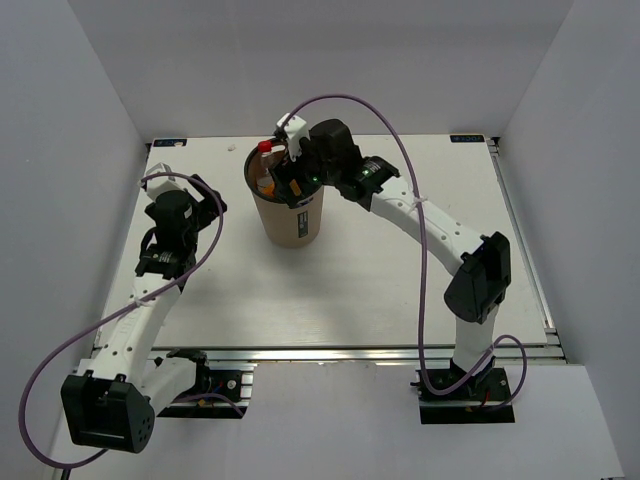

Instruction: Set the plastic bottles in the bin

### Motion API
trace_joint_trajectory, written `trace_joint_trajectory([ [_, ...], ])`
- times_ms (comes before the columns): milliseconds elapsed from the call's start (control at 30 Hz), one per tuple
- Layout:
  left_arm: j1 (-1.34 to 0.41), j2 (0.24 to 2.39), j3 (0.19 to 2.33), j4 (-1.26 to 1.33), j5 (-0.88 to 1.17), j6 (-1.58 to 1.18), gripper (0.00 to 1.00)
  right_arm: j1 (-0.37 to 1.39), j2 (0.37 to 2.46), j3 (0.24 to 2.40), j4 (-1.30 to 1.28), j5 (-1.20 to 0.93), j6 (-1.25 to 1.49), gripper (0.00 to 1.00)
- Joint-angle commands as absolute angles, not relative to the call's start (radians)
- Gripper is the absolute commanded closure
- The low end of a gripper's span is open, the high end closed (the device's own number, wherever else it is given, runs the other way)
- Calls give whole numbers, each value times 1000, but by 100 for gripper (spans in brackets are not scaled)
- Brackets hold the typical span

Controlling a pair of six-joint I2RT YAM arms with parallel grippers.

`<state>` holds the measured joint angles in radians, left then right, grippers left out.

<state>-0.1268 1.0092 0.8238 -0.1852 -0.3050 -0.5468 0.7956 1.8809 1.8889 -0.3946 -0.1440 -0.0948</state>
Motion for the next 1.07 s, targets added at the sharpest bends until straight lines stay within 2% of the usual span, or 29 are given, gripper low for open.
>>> trace_joint_trajectory([
  [0, -123, 1011, 833, -193, -302, -548, 2, 801, 1888, 1953, -408, -104, -126, 11],
  [300, -123, 1022, 835, -189, -299, -546, 2, 793, 1773, 1925, -290, -61, -118, 11],
  [400, -123, 1026, 833, -192, -324, -545, 2, 740, 1715, 1908, -261, -25, -81, 11],
  [500, -121, 1029, 836, -201, -351, -545, 2, 610, 1613, 1758, -183, -61, 32, 11],
  [600, -121, 1034, 841, -204, -377, -545, 2, 452, 1432, 1466, -18, -150, 159, 11],
  [667, -117, 1038, 839, -201, -387, -552, 2, 382, 1356, 1230, 69, -103, 225, 11],
  [700, -111, 1042, 833, -190, -385, -552, 2, 367, 1292, 1103, 112, -13, 239, 11],
  [833, -95, 1052, 831, -170, -345, -549, 2, 364, 1204, 945, 117, 178, 239, 11],
  [1033, -94, 1069, 848, -155, -292, -548, 2, 362, 1164, 807, 205, 167, 253, 10],
])
